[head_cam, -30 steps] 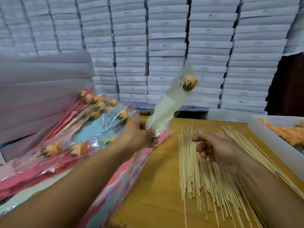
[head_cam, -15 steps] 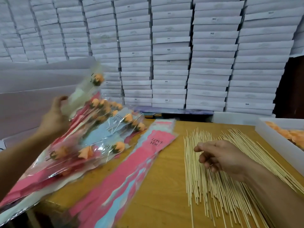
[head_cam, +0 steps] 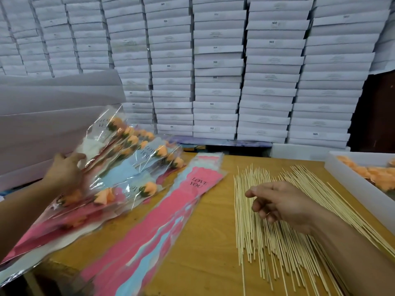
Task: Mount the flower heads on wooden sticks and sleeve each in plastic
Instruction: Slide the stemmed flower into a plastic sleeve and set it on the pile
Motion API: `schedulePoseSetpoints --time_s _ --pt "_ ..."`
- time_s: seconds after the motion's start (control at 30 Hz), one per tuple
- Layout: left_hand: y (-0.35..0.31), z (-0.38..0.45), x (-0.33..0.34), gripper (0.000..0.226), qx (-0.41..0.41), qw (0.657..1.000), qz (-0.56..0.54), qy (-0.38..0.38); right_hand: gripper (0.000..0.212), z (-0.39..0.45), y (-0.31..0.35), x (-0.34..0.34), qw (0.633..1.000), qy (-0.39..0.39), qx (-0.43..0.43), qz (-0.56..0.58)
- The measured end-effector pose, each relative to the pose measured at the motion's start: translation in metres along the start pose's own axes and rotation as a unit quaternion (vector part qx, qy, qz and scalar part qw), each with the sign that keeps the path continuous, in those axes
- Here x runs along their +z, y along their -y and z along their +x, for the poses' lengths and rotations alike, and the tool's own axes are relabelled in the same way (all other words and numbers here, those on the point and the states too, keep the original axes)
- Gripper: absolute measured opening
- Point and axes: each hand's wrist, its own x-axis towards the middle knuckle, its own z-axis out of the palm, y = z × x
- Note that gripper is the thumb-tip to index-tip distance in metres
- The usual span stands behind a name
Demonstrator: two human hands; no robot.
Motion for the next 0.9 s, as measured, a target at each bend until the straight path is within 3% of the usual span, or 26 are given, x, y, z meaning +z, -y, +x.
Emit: schedulePoseSetpoints --time_s 0.23,0.43,0.63,0.77,0.9 --pt "0.001 0.006 0.002 0.045 -0.009 0.99 0.138 0.012 0.024 -0.001 0.001 0.0 1.0 -0.006 -0.003 0.004" --pt "0.006 0.016 -0.005 0.04 -0.017 0.983 0.179 0.023 0.024 0.0 0.001 -0.004 1.0 -0.011 -0.006 -0.001" --pt "0.0 0.023 -0.008 0.044 0.005 0.983 0.184 -0.029 0.024 0.0 -0.001 -0.008 1.0 -0.018 -0.004 -0.002" --pt "-0.054 0.004 -0.01 0.038 0.082 0.977 0.167 -0.106 0.023 0.0 -0.001 -0.009 1.0 -0.026 -0.003 -0.008" --pt "-0.149 -0.036 0.004 0.034 0.167 0.98 0.05 -0.096 0.021 -0.001 0.0 -0.011 0.999 -0.043 -0.003 -0.031"
